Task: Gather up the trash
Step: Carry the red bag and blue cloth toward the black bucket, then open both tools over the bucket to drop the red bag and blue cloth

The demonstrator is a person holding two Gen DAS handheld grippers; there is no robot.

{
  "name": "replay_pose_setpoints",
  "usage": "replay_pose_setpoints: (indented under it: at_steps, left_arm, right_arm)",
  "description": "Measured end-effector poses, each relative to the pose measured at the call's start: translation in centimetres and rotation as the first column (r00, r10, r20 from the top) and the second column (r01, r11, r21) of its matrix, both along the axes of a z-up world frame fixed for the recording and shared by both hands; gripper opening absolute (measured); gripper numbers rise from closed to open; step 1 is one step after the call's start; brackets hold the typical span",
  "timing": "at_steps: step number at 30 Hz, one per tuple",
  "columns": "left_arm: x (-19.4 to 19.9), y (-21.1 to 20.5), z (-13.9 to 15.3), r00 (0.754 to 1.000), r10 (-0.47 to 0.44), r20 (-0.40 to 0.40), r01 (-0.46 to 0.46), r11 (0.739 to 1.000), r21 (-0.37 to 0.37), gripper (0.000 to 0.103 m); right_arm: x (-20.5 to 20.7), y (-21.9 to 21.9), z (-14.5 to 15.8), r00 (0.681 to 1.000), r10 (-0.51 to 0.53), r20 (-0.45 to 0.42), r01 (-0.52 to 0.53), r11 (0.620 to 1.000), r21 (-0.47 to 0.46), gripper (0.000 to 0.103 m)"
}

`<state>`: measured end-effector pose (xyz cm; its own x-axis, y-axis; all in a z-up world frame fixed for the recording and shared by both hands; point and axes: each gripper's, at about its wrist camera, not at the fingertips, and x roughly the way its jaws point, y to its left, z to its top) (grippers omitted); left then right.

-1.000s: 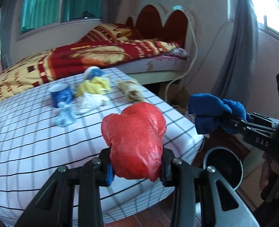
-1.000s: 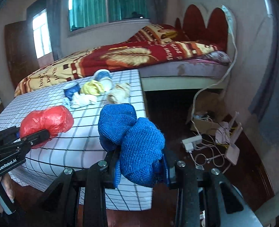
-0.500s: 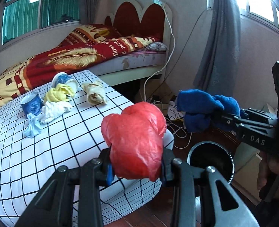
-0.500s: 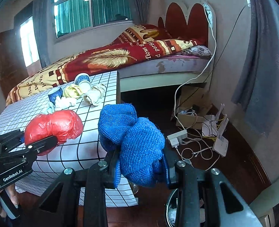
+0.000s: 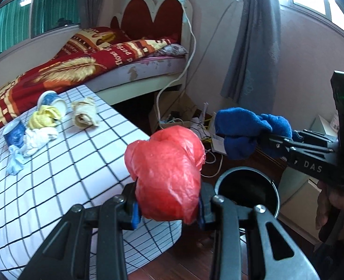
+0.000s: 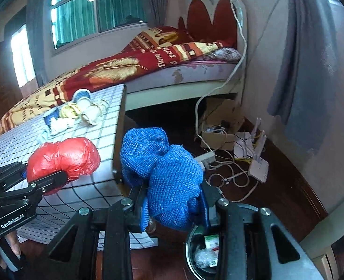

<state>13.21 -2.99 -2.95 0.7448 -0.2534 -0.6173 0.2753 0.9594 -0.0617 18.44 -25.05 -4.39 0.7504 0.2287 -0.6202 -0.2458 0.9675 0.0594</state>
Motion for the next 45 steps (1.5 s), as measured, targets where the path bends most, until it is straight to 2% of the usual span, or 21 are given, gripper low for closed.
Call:
replay_pose_setpoints:
  at_steps: [11, 22, 25, 30, 36, 38, 39, 40, 41, 42, 44, 45]
  left_arm:
    - [0.3, -6.0, -2.4, 0.990, -0.128, -0.055, 0.129, 0.992, 0.004, 0.037]
    - [0.9, -12.3, -5.9, 0.955, -0.251, -0.157, 0.257, 0.966, 0.016, 0.037]
    - [1.3, -14.0, -7.3, 0.939, -0.280, -0.201, 0.291, 0.956, 0.028, 0.037]
    - [2.4, -16.3, -10.8, 0.905, -0.315, -0.285, 0.341, 0.939, 0.047, 0.037]
    - [3.1, -17.1, -12.6, 0.894, -0.308, -0.326, 0.342, 0.938, 0.053, 0.037]
    - [3.7, -17.2, -13.3, 0.885, -0.314, -0.344, 0.341, 0.940, 0.022, 0.038]
    - [4.1, -17.4, -13.7, 0.878, -0.324, -0.352, 0.347, 0.938, 0.003, 0.040]
    - [4.4, -17.5, -14.1, 0.874, -0.326, -0.361, 0.345, 0.939, -0.014, 0.044]
    - [4.7, -17.6, -14.6, 0.869, -0.319, -0.379, 0.335, 0.942, -0.025, 0.064]
    - [4.9, -17.4, -14.8, 0.876, -0.292, -0.385, 0.310, 0.951, -0.015, 0.085]
    - [4.7, -16.7, -14.8, 0.903, -0.230, -0.363, 0.257, 0.966, 0.027, 0.101]
    - [4.7, -16.3, -14.8, 0.908, -0.210, -0.362, 0.240, 0.970, 0.040, 0.103]
  right_arm:
    - [-0.8, -6.6, -2.5, 0.991, -0.124, -0.053, 0.123, 0.992, -0.015, 0.036]
    - [-2.3, -13.2, -6.5, 0.963, -0.222, -0.154, 0.216, 0.975, -0.053, 0.036]
    - [-2.1, -14.7, -8.4, 0.953, -0.218, -0.209, 0.212, 0.976, -0.051, 0.036]
    - [-1.3, -15.0, -13.1, 0.926, -0.187, -0.328, 0.169, 0.982, -0.083, 0.036]
    - [-0.4, -14.4, -15.1, 0.915, -0.182, -0.359, 0.150, 0.982, -0.116, 0.036]
    - [0.1, -14.6, -15.8, 0.909, -0.180, -0.375, 0.147, 0.982, -0.115, 0.038]
    - [0.6, -14.5, -16.6, 0.905, -0.166, -0.392, 0.128, 0.984, -0.120, 0.040]
    - [0.9, -14.5, -17.4, 0.899, -0.167, -0.406, 0.114, 0.982, -0.152, 0.057]
    - [0.9, -14.6, -18.1, 0.893, -0.189, -0.409, 0.117, 0.974, -0.196, 0.090]
    - [0.8, -14.8, -18.7, 0.887, -0.209, -0.411, 0.123, 0.966, -0.226, 0.097]
    - [0.9, -15.3, -19.5, 0.870, -0.239, -0.431, 0.137, 0.957, -0.254, 0.099]
    - [1.0, -15.5, -19.7, 0.866, -0.259, -0.429, 0.147, 0.950, -0.276, 0.101]
